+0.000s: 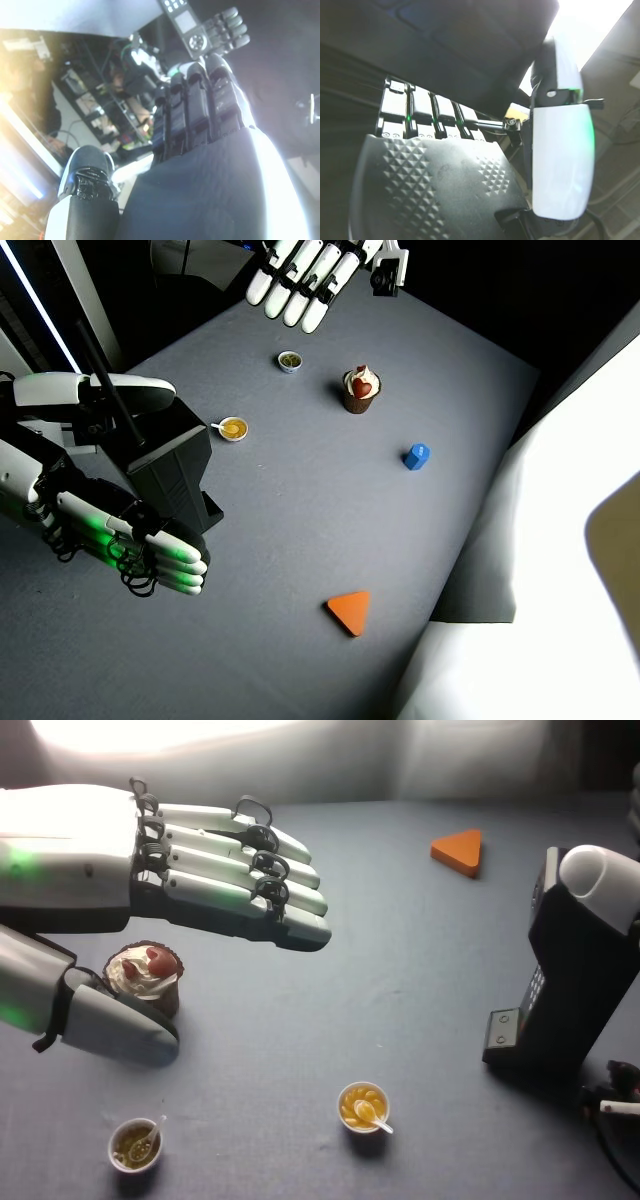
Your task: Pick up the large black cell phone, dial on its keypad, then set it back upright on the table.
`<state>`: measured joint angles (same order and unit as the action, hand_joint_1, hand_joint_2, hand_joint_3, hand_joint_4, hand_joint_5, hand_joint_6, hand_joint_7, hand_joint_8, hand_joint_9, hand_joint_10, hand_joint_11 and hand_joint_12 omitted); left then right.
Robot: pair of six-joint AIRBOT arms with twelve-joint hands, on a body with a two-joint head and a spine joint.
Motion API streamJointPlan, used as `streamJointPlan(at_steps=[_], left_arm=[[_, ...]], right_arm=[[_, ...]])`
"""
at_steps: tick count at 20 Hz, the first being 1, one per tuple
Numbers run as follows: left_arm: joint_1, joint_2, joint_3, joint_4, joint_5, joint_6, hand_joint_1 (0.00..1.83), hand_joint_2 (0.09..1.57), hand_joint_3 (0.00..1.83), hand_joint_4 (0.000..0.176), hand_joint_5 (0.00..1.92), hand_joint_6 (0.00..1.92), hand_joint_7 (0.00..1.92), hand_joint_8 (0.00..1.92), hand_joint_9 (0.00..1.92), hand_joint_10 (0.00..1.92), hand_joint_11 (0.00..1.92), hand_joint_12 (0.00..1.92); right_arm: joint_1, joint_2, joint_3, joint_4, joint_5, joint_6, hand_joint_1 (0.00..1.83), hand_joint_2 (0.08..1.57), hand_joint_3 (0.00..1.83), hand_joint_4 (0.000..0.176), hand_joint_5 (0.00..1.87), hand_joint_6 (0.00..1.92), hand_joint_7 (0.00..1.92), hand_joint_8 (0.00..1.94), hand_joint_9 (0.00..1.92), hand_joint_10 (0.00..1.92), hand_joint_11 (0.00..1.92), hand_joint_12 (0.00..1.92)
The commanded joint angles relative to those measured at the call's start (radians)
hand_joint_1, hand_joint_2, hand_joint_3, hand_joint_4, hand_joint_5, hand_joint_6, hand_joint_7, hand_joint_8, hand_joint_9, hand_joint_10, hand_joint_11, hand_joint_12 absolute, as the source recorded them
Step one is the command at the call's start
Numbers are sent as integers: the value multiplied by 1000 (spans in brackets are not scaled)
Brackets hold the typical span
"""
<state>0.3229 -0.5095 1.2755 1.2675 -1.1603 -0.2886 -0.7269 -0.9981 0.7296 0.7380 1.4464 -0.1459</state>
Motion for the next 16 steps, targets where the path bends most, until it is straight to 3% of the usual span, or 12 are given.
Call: streamJointPlan(at_steps=[1,6,13,16], left_arm=[[-21,0,-2,-96,-57,-4,26,1260,1,0,238,4,235,5,187,8,0,385],[-20,1,-2,-96,-60,-7,16,1267,1,0,213,0,210,2,149,1,0,319],[-20,2,-2,-96,-61,-11,2,1269,1,0,225,3,228,2,186,7,0,435],[-20,3,-4,-96,-61,-14,6,1269,0,0,222,1,220,0,177,1,0,371]], right_arm=[[8,4,4,-41,92,5,1098,985,2,0,0,0,0,0,0,0,0,0],[6,4,-6,-41,88,5,1059,1018,14,0,0,0,0,0,0,0,0,0],[-6,5,-26,-51,84,3,1000,978,0,0,0,0,0,0,0,0,0,0],[-5,7,-23,-52,83,3,1008,1005,7,0,0,0,0,0,0,0,0,0]])
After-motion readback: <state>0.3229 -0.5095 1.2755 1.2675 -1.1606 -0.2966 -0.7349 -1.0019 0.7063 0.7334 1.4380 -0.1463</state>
